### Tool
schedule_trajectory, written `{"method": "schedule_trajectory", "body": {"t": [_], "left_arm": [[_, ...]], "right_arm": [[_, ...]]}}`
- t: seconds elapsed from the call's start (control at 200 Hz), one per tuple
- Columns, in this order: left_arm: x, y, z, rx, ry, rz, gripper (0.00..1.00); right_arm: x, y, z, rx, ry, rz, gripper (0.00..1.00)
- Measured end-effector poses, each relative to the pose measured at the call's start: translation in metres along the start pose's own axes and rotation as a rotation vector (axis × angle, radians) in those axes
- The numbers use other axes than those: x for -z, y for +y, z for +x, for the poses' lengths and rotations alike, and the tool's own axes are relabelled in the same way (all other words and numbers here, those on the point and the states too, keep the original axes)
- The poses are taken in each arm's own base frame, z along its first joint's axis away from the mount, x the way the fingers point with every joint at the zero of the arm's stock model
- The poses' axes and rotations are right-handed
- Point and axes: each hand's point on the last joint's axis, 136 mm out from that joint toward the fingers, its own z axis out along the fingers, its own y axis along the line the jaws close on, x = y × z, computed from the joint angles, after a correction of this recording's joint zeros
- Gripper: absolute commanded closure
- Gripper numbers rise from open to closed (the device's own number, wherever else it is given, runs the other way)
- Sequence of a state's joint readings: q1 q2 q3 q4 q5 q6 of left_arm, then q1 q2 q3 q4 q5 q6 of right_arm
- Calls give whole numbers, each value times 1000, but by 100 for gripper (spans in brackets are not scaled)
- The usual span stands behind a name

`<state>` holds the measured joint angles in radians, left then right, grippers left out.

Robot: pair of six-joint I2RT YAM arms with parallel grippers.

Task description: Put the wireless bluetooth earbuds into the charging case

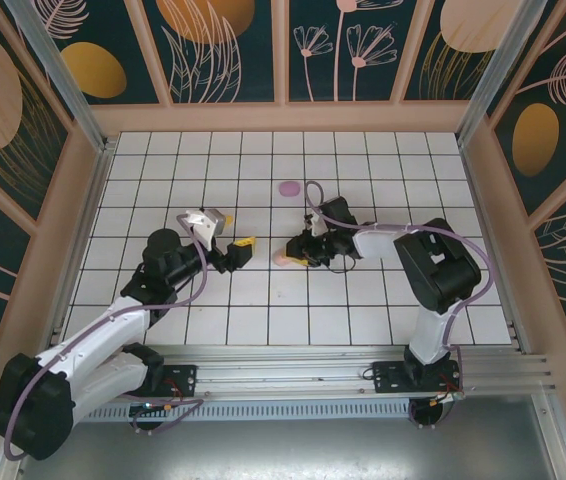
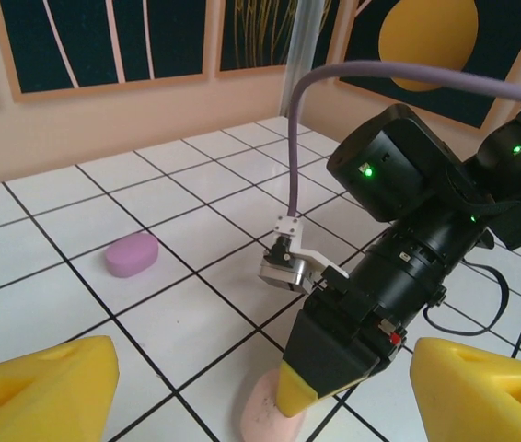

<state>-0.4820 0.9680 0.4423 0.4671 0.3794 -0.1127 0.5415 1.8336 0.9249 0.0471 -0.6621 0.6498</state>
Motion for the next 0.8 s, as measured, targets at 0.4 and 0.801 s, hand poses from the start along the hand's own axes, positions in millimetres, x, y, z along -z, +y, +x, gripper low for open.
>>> {"method": "schedule_trajectory", "body": {"t": [0.4, 0.801], "left_arm": [[6, 40, -6, 24, 15, -192, 4], [39, 121, -15, 56, 32, -572, 2]], "right_arm": [[49, 6, -17, 85, -125, 148, 32], [207, 9, -84, 237, -644, 323, 1]]}}
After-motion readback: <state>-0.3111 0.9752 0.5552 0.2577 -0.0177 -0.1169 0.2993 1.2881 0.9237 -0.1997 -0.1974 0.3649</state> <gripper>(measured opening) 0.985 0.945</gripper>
